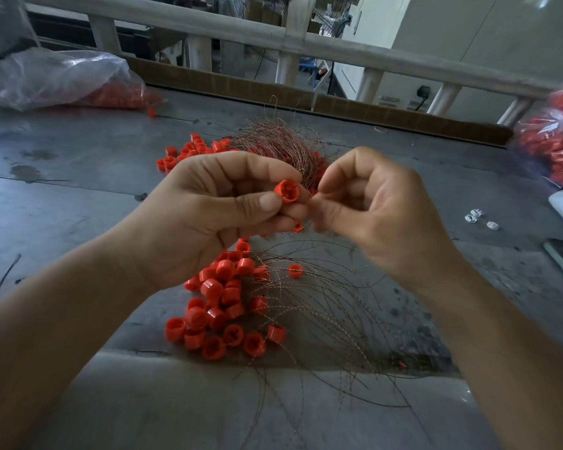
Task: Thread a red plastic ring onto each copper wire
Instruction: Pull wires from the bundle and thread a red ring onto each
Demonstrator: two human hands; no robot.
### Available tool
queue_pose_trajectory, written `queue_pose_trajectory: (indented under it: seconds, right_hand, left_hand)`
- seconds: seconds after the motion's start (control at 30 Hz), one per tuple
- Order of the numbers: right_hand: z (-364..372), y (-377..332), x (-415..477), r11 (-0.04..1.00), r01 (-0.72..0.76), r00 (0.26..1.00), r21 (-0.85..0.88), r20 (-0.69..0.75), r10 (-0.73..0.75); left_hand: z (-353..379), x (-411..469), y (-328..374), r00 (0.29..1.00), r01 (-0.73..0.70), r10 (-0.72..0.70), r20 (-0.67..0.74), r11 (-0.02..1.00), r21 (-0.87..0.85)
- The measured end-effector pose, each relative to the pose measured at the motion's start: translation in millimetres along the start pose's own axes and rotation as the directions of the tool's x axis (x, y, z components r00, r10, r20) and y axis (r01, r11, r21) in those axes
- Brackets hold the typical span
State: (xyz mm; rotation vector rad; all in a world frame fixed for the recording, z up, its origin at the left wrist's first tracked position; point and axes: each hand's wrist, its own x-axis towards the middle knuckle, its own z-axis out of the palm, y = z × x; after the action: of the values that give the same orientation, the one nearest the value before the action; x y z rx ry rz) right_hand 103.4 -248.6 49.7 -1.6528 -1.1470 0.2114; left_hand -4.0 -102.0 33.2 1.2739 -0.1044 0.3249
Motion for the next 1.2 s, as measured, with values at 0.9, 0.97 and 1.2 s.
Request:
queue_pose_trajectory:
  seconds: [0.9, 0.97, 1.2]
  right_hand:
    - [-29.4, 91.7, 29.9, 0.683, -0.286, 0.957, -0.672, -0.241, 0.164]
    - [-32.5, 89.4, 30.8, 0.704, -0.290, 0.950, -0.648, -0.283, 0.131]
    - [-42.3, 51.5, 25.0, 0.949, -0.283, 0.903, 0.140, -0.296, 0.312]
  left_hand:
    - [-1.7, 1.6, -2.4, 1.000, 0.022, -0.021, -0.022, 0.999, 0.030]
    - [-1.6, 1.6, -1.9, 0.999, 0.023, -0.022, -0.024, 0.999, 0.038]
    - [-2.7, 1.8, -1.6, 0.998, 0.051, -0.048, -0.046, 0.996, 0.070]
